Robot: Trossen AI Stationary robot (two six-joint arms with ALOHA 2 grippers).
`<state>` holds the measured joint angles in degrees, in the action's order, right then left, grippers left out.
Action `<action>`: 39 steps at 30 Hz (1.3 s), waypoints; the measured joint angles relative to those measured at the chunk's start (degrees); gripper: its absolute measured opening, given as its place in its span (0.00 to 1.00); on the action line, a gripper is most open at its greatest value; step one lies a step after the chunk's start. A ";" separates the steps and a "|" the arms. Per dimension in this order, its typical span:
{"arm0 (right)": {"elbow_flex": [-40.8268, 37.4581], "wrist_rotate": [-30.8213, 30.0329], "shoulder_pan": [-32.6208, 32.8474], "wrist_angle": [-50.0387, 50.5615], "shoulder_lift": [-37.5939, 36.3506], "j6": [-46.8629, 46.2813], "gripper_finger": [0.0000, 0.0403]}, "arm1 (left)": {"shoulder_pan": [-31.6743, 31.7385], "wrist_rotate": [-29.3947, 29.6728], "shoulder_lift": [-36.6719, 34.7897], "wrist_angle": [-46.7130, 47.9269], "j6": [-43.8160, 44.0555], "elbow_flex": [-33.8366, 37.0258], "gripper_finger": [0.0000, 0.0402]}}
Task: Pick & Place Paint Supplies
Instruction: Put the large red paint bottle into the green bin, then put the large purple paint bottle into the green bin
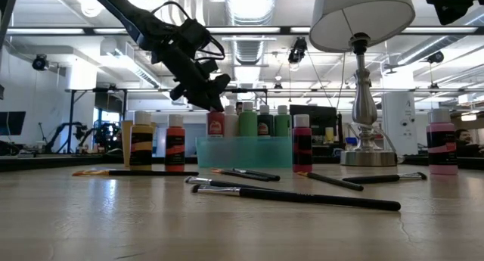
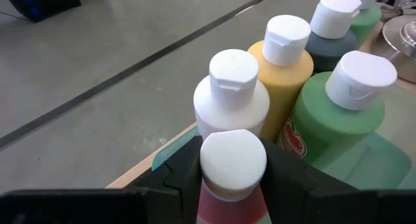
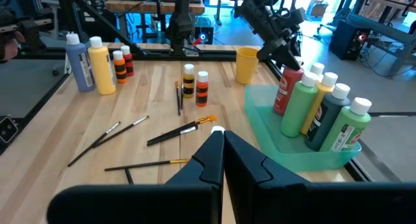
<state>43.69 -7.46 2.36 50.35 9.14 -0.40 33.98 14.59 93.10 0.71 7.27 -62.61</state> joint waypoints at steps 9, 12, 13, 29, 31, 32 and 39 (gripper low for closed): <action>0.00 -0.01 0.00 0.00 0.00 0.00 0.02 | 0.00 0.04 0.00 0.13 0.20 0.00 0.35; 0.00 0.00 0.00 -0.01 -0.01 0.01 0.02 | 0.07 0.46 0.00 0.21 0.13 0.00 0.39; 0.01 0.00 0.00 -0.01 0.01 0.00 0.02 | 0.04 0.45 0.00 0.22 0.13 0.00 0.41; 0.00 0.00 0.01 -0.02 -0.01 0.00 0.02 | 0.04 -0.19 -2.23 1.96 -0.84 -2.94 0.55; 0.00 -0.01 0.00 0.00 -0.01 0.02 0.02 | 0.02 -0.90 -2.62 2.99 -0.83 -4.24 0.55; 0.00 -0.02 0.00 -0.01 0.00 0.00 0.02 | 0.02 -1.45 -2.86 3.81 -0.79 -4.86 0.55; 0.01 -0.01 0.00 -0.01 0.00 0.01 0.02 | -0.71 -3.43 -4.09 9.15 -0.42 -8.86 0.55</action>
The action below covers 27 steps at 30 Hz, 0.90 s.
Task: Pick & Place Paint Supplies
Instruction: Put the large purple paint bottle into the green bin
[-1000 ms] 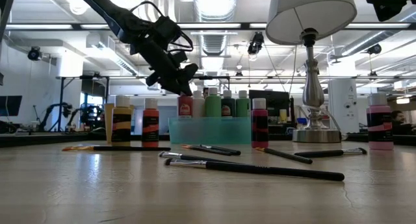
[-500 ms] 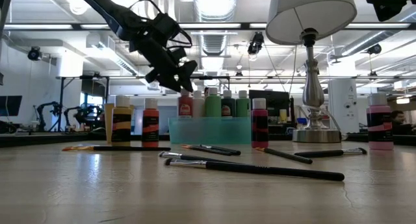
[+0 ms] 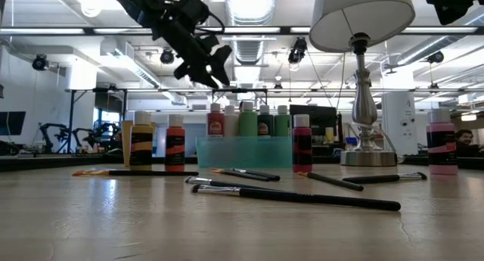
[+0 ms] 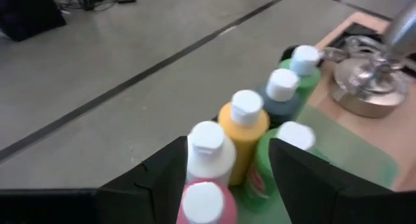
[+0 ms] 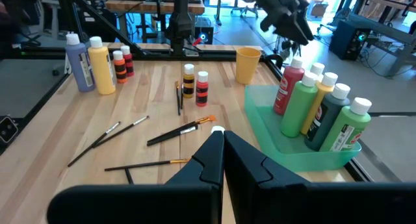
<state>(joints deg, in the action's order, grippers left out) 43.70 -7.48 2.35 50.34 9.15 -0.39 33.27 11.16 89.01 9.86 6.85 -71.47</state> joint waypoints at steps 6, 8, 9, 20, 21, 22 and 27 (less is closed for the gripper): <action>-0.01 0.00 0.00 0.00 -0.01 -0.01 0.02 | -1.91 -0.07 -1.69 3.24 0.02 -2.42 0.55; 0.00 -0.01 0.02 0.01 -0.02 0.01 0.02 | -2.88 -0.07 -2.38 3.28 -0.29 -2.48 0.55; 0.00 0.00 0.00 -0.01 0.00 0.00 0.02 | -3.43 -0.09 -2.81 3.26 -0.61 -2.50 0.55; 0.00 0.01 0.00 -0.01 0.00 0.01 0.02 | -11.19 0.01 -7.64 7.84 -0.78 -2.48 0.55; 0.00 0.00 0.01 0.01 -0.01 -0.01 0.02 | -12.01 0.05 -7.98 8.65 -0.77 -2.48 0.55; 0.00 -0.01 0.00 0.01 0.00 -0.01 0.02 | -12.97 0.14 -8.41 9.54 -0.79 -2.46 0.55; 0.00 0.01 0.02 0.01 0.00 -0.01 0.02 | -18.09 0.26 -10.65 13.54 -0.72 -2.41 0.55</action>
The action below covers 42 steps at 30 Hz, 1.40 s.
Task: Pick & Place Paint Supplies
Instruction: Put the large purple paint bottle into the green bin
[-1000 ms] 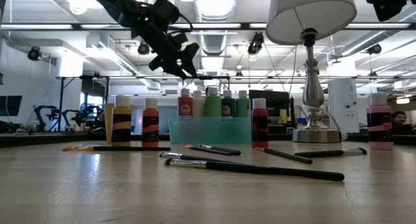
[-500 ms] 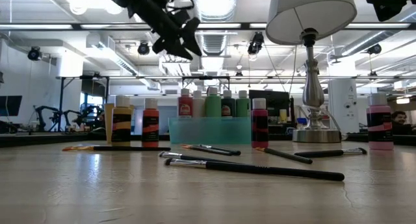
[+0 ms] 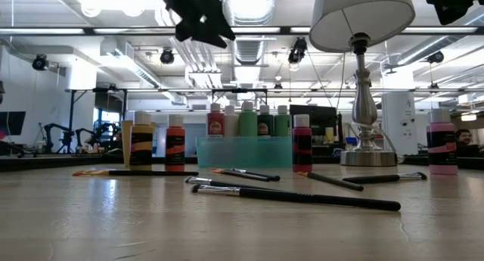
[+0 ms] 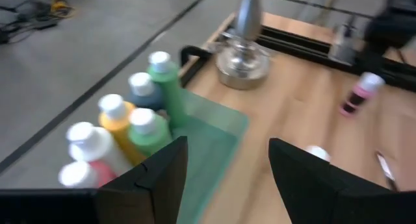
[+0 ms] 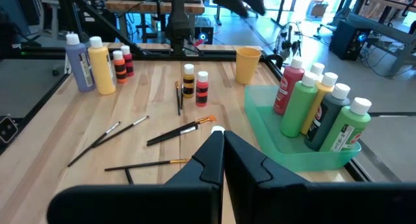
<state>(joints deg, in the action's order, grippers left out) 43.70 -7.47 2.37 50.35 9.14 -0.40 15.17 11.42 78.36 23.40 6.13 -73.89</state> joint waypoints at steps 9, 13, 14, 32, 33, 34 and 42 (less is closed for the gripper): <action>0.00 -0.02 0.00 -0.02 0.00 0.00 0.02 | -10.86 0.06 -3.64 7.82 4.27 0.00 0.55; -0.02 -0.01 -0.01 0.00 0.00 0.02 0.02 | -16.47 0.59 -4.46 10.08 7.26 0.02 0.55; 0.00 0.00 -0.01 -0.02 0.00 0.01 0.02 | -17.98 0.89 -4.54 10.08 7.85 0.02 0.55; -0.01 -0.02 -0.02 0.00 0.00 0.01 0.02 | -45.01 3.88 -4.58 11.45 15.84 0.02 0.45; 0.00 -0.02 0.00 0.00 0.00 0.00 0.02 | -46.47 3.29 -4.58 11.58 16.21 0.01 0.45; -0.02 -0.02 -0.01 0.00 -0.01 0.01 0.02 | -47.85 2.51 -4.58 11.56 16.83 0.02 0.45; -0.01 -0.01 0.00 0.00 0.00 0.02 0.02 | -57.89 2.00 -4.58 11.50 20.75 0.00 0.44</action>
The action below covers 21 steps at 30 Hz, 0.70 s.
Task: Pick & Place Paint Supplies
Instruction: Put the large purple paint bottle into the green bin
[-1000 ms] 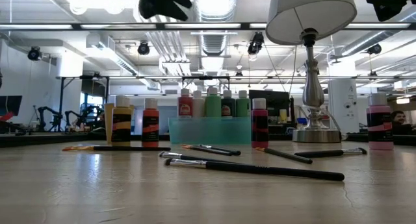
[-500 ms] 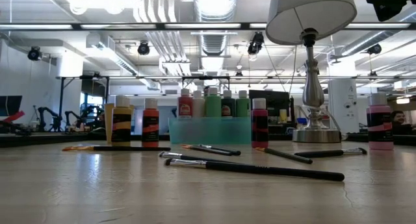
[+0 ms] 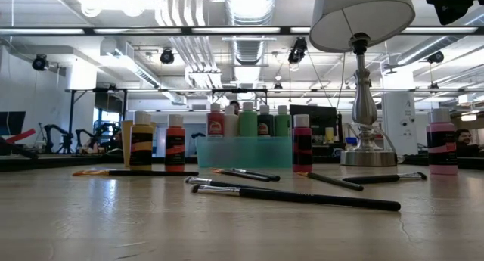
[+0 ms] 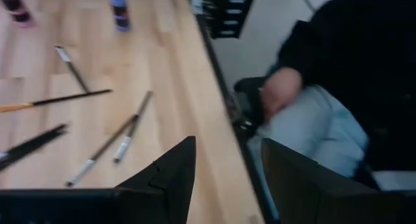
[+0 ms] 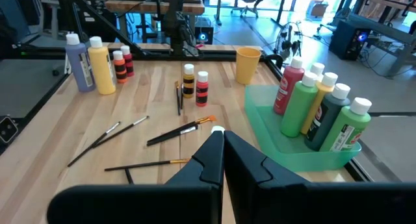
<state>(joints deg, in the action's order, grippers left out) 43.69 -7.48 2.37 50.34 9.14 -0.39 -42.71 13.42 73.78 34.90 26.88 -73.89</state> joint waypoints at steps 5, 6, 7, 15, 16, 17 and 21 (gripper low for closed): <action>0.00 -0.01 -0.01 0.00 0.00 -0.01 0.02 | -4.32 1.88 0.00 -0.20 3.13 0.00 0.45; 0.01 -0.01 0.00 0.00 0.01 -0.01 0.02 | -5.01 2.34 0.00 -0.22 3.69 0.00 0.45; 0.00 0.01 -0.01 -0.02 0.00 -0.02 0.02 | -5.65 2.96 0.00 -0.20 4.37 0.00 0.45; 0.01 0.00 0.00 0.00 0.01 -0.01 0.02 | -11.83 8.94 0.00 -0.16 8.68 0.02 0.45; -0.01 -0.01 0.00 0.00 -0.01 -0.02 0.02 | -12.80 10.22 0.00 -0.14 9.47 0.02 0.44; 0.01 0.01 0.00 0.00 0.01 0.00 0.02 | -13.81 11.50 0.00 -0.12 10.41 0.02 0.44; 0.01 0.00 -0.02 0.00 0.00 -0.01 0.02 | -17.68 16.70 0.16 -0.16 14.90 0.04 0.45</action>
<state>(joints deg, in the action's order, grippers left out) 43.70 -7.48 2.36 50.35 9.14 -0.40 -60.40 30.12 73.94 34.74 41.78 -73.84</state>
